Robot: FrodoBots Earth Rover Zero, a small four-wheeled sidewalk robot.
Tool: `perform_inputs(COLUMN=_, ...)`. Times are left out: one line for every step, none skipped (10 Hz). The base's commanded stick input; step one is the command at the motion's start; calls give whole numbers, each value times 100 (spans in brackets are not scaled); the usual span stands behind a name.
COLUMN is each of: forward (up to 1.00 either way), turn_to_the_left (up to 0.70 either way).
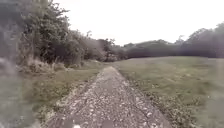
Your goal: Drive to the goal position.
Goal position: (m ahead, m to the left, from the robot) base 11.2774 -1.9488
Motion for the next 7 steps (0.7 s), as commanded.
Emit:
perform_inputs(forward=100, turn_to_the_left=0)
perform_inputs(forward=100, turn_to_the_left=0)
perform_inputs(forward=100, turn_to_the_left=0)
perform_inputs(forward=100, turn_to_the_left=0)
perform_inputs(forward=100, turn_to_the_left=0)
perform_inputs(forward=100, turn_to_the_left=0)
perform_inputs(forward=100, turn_to_the_left=2)
